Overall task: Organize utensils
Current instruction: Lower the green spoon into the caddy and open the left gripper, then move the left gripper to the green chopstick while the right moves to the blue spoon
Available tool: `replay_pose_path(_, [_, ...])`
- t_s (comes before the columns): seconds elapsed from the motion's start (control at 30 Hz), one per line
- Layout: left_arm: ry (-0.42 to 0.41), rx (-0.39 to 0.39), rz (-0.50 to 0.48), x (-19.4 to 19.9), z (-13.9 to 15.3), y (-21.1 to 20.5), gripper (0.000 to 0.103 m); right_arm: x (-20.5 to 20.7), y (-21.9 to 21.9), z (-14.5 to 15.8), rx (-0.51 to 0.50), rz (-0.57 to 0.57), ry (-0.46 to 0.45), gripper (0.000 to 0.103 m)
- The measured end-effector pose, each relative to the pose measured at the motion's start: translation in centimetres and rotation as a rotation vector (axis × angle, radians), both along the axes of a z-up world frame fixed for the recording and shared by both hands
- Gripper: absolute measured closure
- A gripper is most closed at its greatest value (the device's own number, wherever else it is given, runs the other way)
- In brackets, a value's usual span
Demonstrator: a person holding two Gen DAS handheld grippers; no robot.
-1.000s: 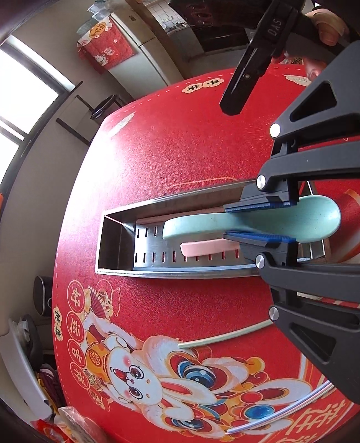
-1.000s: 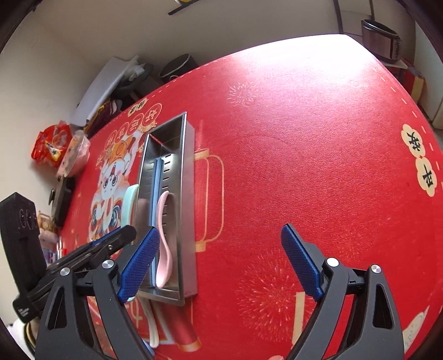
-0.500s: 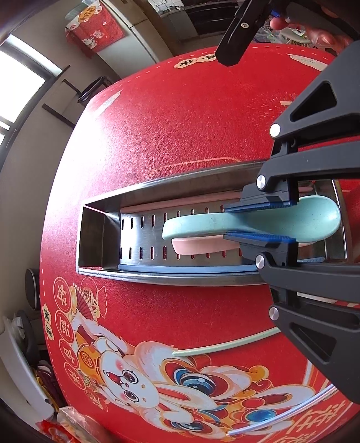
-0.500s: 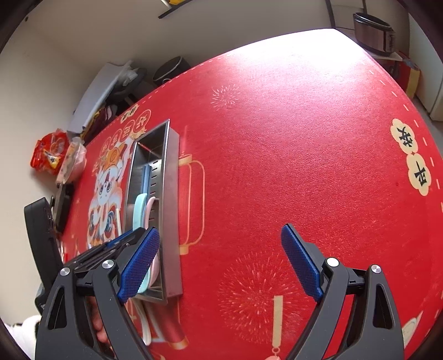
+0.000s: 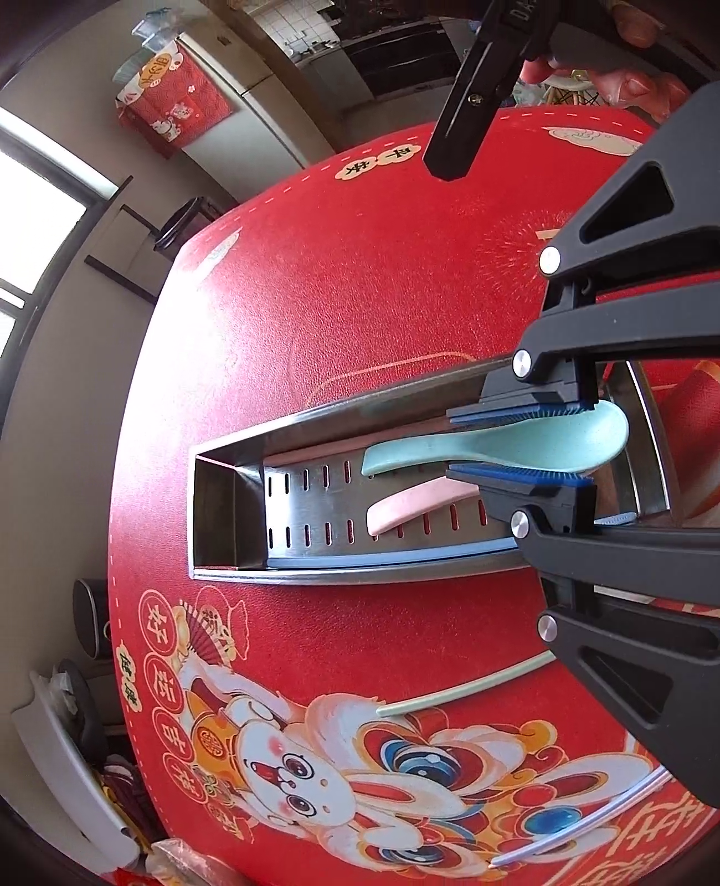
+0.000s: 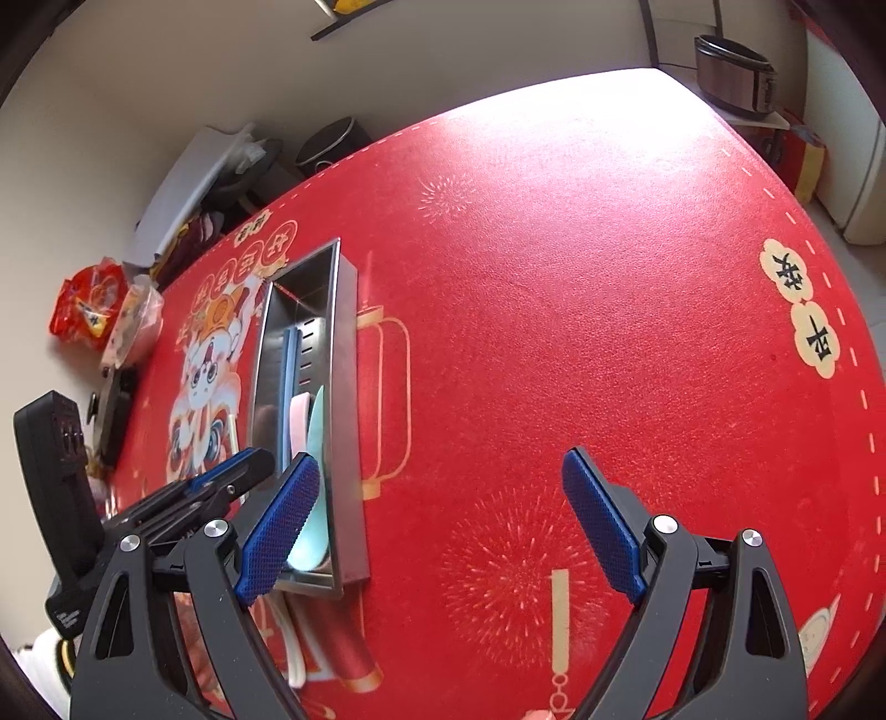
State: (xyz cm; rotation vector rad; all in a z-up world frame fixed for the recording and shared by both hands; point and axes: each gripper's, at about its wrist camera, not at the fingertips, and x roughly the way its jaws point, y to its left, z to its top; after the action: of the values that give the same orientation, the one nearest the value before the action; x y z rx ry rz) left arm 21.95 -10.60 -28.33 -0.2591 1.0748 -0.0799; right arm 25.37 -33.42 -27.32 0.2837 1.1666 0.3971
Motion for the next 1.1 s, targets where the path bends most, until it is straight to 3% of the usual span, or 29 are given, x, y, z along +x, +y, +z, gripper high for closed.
replay_pose_path(0.17, [-0.060, -0.018, -0.026, -2.0, 2.4, 2.4, 0.089, -1.3, 1.6, 1.4, -0.009, 0.011, -0.032, 0.017])
replay_pose_path(0.3, [-0.107, -0.024, 0.045, -5.0, 3.9, 7.2, 0.089, -2.8, 3.7, 2.3, -0.028, 0.041, -0.062, 0.017])
replay_pose_path(0.5, [-0.041, -0.028, 0.227, -10.0, 1.8, 16.3, 0.089, -5.1, 6.5, 1.7, -0.034, 0.064, -0.053, 0.017])
replay_pose_path(0.63, [0.020, -0.041, 0.310, -12.6, -0.2, 20.2, 0.089, -6.0, 7.9, 1.3, -0.045, 0.071, -0.040, 0.017])
replay_pose_path(0.93, [0.085, -0.071, 0.337, -15.3, -3.5, 20.6, 0.089, -6.8, 10.2, 1.5, -0.050, 0.088, -0.040, 0.017])
replay_pose_path(1.1, [0.111, -0.063, 0.314, -15.5, -4.1, 20.2, 0.095, -7.1, 10.3, 1.4, -0.052, 0.076, -0.034, 0.017])
